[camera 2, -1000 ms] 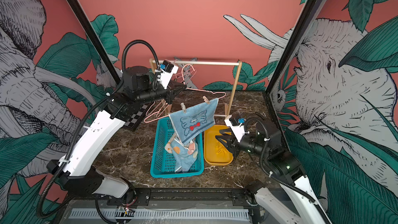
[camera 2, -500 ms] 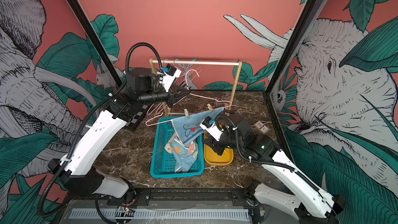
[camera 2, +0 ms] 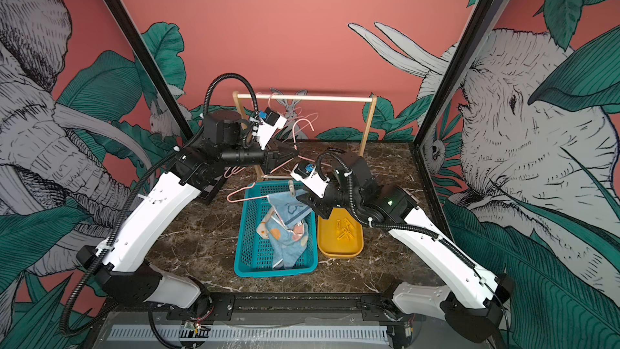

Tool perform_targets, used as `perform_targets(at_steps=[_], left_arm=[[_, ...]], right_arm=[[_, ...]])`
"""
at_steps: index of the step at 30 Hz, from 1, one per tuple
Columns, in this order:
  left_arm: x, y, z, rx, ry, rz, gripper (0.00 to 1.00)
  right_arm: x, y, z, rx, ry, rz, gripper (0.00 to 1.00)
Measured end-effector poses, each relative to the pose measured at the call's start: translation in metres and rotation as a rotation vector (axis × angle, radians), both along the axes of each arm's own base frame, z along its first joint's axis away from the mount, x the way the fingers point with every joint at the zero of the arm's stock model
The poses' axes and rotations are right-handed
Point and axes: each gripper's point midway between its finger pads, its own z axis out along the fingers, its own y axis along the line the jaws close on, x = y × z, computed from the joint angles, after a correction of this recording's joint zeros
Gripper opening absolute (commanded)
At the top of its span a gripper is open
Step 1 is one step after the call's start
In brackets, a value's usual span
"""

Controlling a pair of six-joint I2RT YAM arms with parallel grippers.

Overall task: Remove the clothespins securing towels to the hanger
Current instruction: Remove the clothespin from the hanger.

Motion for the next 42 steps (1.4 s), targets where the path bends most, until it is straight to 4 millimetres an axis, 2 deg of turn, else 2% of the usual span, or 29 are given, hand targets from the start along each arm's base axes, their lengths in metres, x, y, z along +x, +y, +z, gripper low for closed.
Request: perform_targets(at_steps=[12, 17, 25, 33, 37, 42], left_arm=[[-0.011, -0.007, 0.001, -0.011, 0.01, -0.052, 0.0], [-0.011, -0.007, 0.001, -0.011, 0.01, -0.052, 0.0], [-0.007, -0.01, -0.005, -0.002, 0.021, -0.052, 0.0], [-0.009, -0.012, -0.011, 0.008, 0.047, -0.072, 0.0], [-0.015, -0.013, -0.013, 0.009, 0.064, -0.1, 0.0], [-0.022, -0.014, -0.013, 0.007, 0.073, -0.136, 0.0]], right_arm=[[0.009, 0.02, -0.007, -0.019, 0.012, 0.045, 0.34], [-0.002, 0.024, -0.006, 0.004, 0.033, 0.101, 0.34], [-0.017, 0.017, -0.022, -0.006, 0.066, 0.129, 0.34], [-0.015, 0.001, -0.01, -0.011, -0.01, 0.074, 0.59], [-0.013, -0.003, -0.009, -0.031, -0.028, 0.062, 0.64], [-0.01, -0.001, -0.023, -0.075, -0.007, 0.068, 0.66]])
